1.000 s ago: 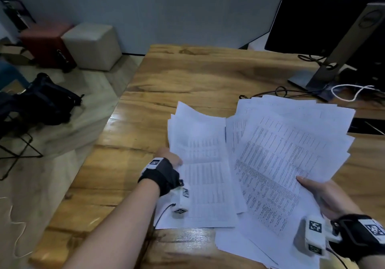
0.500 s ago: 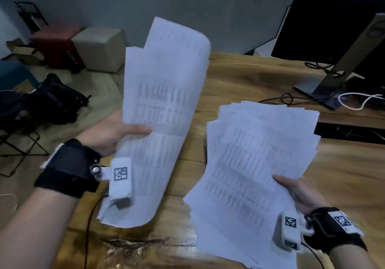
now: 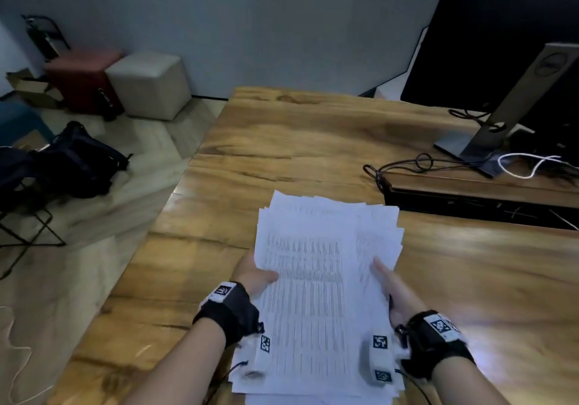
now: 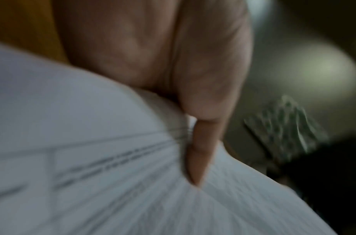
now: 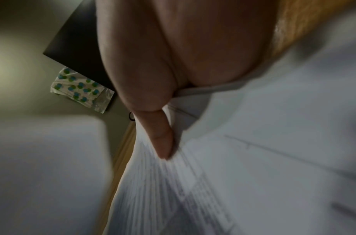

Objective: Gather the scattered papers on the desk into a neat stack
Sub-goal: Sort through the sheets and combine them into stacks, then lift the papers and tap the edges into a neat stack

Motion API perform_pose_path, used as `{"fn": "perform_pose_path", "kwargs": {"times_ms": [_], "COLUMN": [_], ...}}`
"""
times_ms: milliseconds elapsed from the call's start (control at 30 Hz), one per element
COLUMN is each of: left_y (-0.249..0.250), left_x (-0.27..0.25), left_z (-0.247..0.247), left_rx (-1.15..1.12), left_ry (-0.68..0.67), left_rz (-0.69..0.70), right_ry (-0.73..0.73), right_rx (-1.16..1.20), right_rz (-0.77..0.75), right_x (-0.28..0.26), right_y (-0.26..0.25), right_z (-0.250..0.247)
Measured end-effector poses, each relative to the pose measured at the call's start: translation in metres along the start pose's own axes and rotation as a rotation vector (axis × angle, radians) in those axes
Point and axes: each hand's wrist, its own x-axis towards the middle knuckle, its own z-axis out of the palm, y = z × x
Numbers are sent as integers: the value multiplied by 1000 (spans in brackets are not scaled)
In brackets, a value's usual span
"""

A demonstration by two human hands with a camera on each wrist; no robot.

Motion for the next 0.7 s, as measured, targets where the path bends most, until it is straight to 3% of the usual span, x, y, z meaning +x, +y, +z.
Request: {"fn": "perform_pose_path", "kwargs": {"times_ms": [67, 200, 267, 333, 400, 533, 600, 700], "left_y": [2, -1, -7, -3, 8, 28, 39, 59], "left_x": [-4, -5, 2, 1, -5, -12, -17, -24], "left_z": [7, 14, 5, -9, -24, -51, -58, -59], "left_rx": [129, 512, 573, 409, 95, -361, -458, -465], "left_ry": [51, -55, 46, 175, 192, -101, -183, -204], "left_rz": [61, 127, 128, 94, 89, 116, 173, 293], "right_ry": [-30, -30, -54, -101, -187, -305, -342, -257], "right_rx": [-22, -328, -370, -346, -276, -148, -132, -205], "right_rz": [34, -51, -98, -150, -196, -229, -226, -279], "right_x": [0, 3, -2, -10, -20, -23, -24, -25], "right_y": [-2, 0, -1, -7, -16, -33, -40, -49], "right_z": [2, 16, 22, 28, 31, 31, 37, 48]}}
